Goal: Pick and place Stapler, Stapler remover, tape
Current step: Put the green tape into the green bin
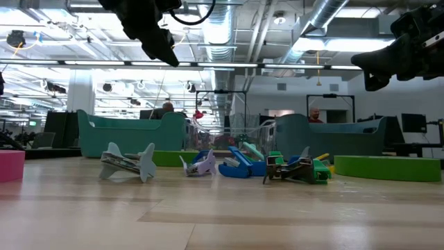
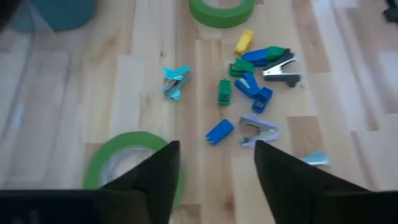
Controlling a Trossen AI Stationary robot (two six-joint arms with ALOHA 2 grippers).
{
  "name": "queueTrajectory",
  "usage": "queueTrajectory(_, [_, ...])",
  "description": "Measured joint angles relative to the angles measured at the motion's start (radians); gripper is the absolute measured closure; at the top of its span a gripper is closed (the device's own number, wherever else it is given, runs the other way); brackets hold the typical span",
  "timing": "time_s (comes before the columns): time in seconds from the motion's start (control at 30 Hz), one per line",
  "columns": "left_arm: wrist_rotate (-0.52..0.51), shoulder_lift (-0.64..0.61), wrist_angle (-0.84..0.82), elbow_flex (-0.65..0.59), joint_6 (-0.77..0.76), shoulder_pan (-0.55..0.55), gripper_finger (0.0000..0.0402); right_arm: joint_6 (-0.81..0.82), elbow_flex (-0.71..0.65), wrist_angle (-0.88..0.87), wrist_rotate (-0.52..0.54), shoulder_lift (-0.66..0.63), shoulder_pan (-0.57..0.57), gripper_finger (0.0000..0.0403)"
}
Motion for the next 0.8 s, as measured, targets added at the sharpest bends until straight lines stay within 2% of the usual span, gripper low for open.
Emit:
queueTrajectory(0.17, [-0.090,0.000,0.000,0.000,0.029,0.000,0.0139,0.000,0.000,0.000,0.000,0.000,0.000,0.0403])
queueTrajectory(0.3, [-0.105,0.017,-0.002,0.000,0.028,0.000,0.0113,0.000,0.000,0.000,0.000,0.000,0.000,0.0403])
queueTrajectory(0.6, [-0.103,0.099,0.001,-0.004,0.028,-0.019,0.0111,0.000,0.000,0.000,0.000,0.000,0.000,0.0403])
queueTrajectory(0.8, [-0.101,0.117,0.023,-0.064,0.028,-0.024,0.0112,0.000,0.000,0.000,0.000,0.000,0.000,0.0403])
